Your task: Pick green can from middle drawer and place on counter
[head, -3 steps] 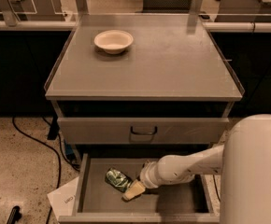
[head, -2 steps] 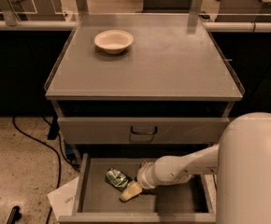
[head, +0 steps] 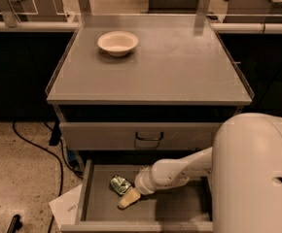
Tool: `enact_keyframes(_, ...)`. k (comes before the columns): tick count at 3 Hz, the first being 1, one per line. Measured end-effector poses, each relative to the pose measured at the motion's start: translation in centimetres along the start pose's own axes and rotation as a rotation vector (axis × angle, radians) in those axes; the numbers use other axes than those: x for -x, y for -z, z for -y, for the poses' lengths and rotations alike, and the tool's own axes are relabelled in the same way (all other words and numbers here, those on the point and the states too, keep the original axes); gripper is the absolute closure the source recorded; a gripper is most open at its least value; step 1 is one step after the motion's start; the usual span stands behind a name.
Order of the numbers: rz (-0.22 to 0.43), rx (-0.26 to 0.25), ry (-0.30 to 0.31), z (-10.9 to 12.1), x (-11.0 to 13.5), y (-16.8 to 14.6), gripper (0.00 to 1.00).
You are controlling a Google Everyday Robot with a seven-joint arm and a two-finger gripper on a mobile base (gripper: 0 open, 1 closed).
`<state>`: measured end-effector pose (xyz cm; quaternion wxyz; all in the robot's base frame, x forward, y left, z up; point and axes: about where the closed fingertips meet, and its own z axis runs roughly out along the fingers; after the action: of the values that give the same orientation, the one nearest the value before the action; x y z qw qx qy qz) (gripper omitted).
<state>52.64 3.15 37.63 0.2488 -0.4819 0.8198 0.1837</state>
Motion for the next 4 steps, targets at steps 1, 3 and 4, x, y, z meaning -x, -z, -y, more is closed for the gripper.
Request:
enact_keyframes(1,-0.017,-0.004,-0.020,-0.2,-0.4,-0.9,0.00)
enact_keyframes(3,-0.058,-0.022,-0.041,0.0,-1.4,-2.9,0.00)
enact_keyframes(4,-0.058,-0.022,-0.041,0.0,-1.4,-2.9,0.19)
